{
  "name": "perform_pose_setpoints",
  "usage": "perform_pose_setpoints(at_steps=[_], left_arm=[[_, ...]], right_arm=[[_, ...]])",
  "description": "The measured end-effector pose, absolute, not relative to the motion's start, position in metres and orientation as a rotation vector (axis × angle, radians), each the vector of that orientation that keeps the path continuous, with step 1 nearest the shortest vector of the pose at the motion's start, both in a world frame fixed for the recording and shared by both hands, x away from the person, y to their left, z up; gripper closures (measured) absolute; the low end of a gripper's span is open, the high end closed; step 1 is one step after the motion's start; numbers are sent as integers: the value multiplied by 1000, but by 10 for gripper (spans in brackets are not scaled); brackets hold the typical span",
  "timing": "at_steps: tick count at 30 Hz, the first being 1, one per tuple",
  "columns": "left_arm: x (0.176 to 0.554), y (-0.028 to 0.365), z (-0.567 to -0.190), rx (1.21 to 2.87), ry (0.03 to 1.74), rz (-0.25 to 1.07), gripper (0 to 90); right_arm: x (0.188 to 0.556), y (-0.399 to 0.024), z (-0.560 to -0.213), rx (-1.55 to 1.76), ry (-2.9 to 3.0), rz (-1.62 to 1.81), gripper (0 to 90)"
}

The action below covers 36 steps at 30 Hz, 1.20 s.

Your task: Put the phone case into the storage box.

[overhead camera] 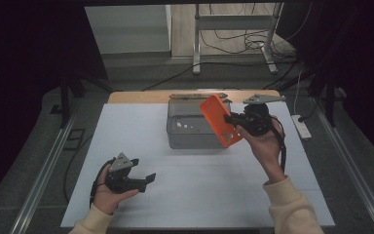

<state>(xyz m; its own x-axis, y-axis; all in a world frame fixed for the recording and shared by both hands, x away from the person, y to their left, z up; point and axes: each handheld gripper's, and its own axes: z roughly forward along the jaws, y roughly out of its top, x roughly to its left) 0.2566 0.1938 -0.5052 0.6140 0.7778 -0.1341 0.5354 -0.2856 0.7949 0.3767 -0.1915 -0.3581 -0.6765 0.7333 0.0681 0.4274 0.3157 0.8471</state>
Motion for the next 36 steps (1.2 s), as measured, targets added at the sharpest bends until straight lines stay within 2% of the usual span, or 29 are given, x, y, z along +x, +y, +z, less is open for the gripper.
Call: perform_pose_setpoints(at_steps=[36], left_arm=[[259, 194, -506, 1977, 1044, 343, 128]], right_arm=[[417, -168, -334, 1087, 2249, 1126, 805]])
